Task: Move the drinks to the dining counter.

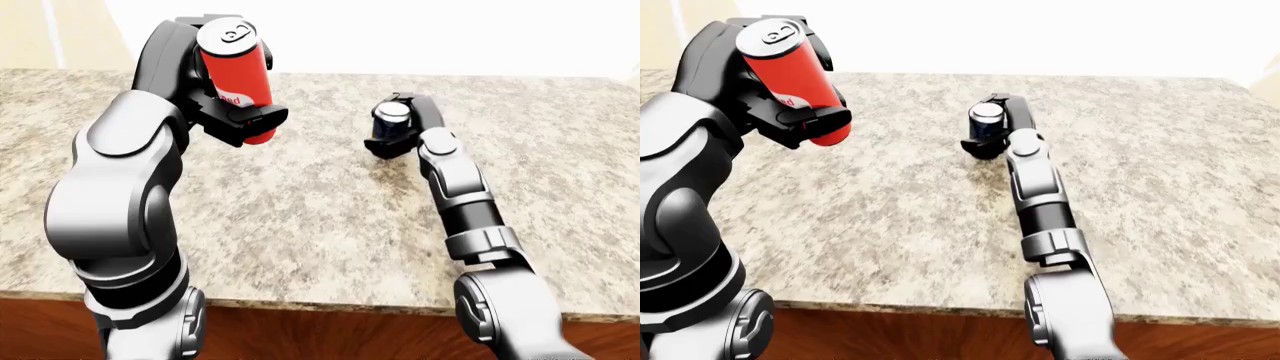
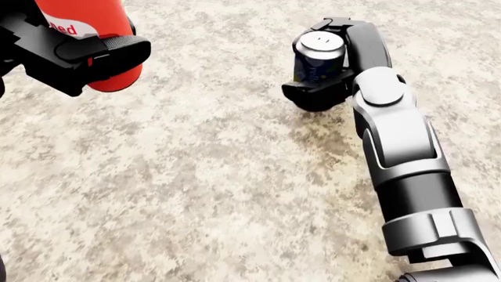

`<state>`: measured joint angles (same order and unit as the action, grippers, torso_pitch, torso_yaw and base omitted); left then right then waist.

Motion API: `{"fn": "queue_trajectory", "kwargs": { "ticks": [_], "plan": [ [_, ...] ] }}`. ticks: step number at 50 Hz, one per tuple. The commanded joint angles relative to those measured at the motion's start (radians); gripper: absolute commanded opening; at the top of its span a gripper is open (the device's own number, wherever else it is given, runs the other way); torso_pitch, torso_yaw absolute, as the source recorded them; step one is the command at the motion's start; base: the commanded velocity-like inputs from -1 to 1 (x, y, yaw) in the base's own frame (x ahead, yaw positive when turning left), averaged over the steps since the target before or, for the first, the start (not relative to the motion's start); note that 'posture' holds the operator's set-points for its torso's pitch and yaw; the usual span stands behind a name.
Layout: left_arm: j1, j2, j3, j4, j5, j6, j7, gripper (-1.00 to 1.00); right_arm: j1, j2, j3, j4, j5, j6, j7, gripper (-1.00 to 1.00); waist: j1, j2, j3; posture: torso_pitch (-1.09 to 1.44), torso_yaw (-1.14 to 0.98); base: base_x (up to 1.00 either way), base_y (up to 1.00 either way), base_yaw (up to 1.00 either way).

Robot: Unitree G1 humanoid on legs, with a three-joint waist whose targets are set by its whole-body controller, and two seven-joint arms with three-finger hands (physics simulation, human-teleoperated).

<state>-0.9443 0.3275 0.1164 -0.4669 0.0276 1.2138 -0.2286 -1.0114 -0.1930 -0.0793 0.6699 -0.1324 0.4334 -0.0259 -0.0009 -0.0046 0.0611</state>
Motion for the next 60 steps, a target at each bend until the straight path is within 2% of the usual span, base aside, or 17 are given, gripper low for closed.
{"fn": "queue_trajectory", "kwargs": {
  "ticks": [1,8,12,13,17,23,33,43,53,60],
  "plan": [
    [-0.04,0.011,0.021,-0.031,0.006,-0.047,0.01,-1.0,-0.05,-0.014,-0.008,-0.024,0.002,-0.063,-0.017,-1.0,0.0,0.002,-0.039,0.0,0.0,0.0,0.0,0.0],
    [-0.043,0.012,0.019,-0.032,0.006,-0.043,0.01,-1.0,-0.061,-0.012,-0.005,0.048,0.002,-0.108,-0.033,-1.0,0.0,0.003,-0.039,0.0,0.0,0.0,0.0,0.0],
    [-0.041,0.012,0.019,-0.032,0.006,-0.046,0.01,-1.0,-0.062,-0.013,-0.003,0.071,0.0,-0.123,-0.035,-0.69,0.001,0.003,-0.039,0.0,0.0,0.0,0.0,0.0],
    [-0.04,0.012,0.019,-0.032,0.006,-0.047,0.01,-1.0,-0.061,-0.013,-0.002,0.071,-0.001,-0.123,-0.034,-0.68,0.001,0.003,-0.04,0.0,0.0,0.0,0.0,0.0],
    [-0.039,0.012,0.019,-0.03,0.007,-0.05,0.01,-1.0,-0.056,-0.013,-0.001,0.07,-0.004,-0.126,-0.031,-0.35,0.002,0.002,-0.04,0.0,0.0,0.0,0.0,0.0],
    [-0.052,0.019,0.026,-0.032,0.003,-0.037,0.01,-1.0,-0.057,-0.013,-0.001,0.082,-0.009,-0.133,-0.032,0.0,0.001,0.002,-0.04,0.0,0.0,0.0,0.0,0.0],
    [-0.057,0.024,0.026,-0.029,-0.001,-0.036,0.011,-1.0,-0.061,-0.019,-0.004,0.091,-0.008,-0.14,-0.029,0.13,0.002,0.002,-0.042,0.0,0.0,0.0,0.0,0.0],
    [-0.061,0.02,0.017,-0.036,0.003,-0.027,0.013,-1.0,-0.031,-0.032,-0.006,-0.013,-0.01,-0.079,0.0,0.97,0.004,0.0,-0.041,0.0,0.0,0.0,0.0,0.0],
    [-0.06,0.003,0.003,-0.003,0.019,-0.06,0.011,-1.0,0.0,-0.064,-0.019,-0.141,-0.017,0.001,0.04,1.0,0.006,-0.003,-0.043,0.0,0.0,0.0,0.0,0.0],
    [-0.064,-0.027,-0.037,0.064,0.059,-0.123,0.012,-1.0,0.037,-0.091,-0.033,-0.371,-0.021,0.156,0.083,1.0,0.009,-0.009,-0.042,0.0,0.0,0.0,0.0,0.0]
  ]
}}
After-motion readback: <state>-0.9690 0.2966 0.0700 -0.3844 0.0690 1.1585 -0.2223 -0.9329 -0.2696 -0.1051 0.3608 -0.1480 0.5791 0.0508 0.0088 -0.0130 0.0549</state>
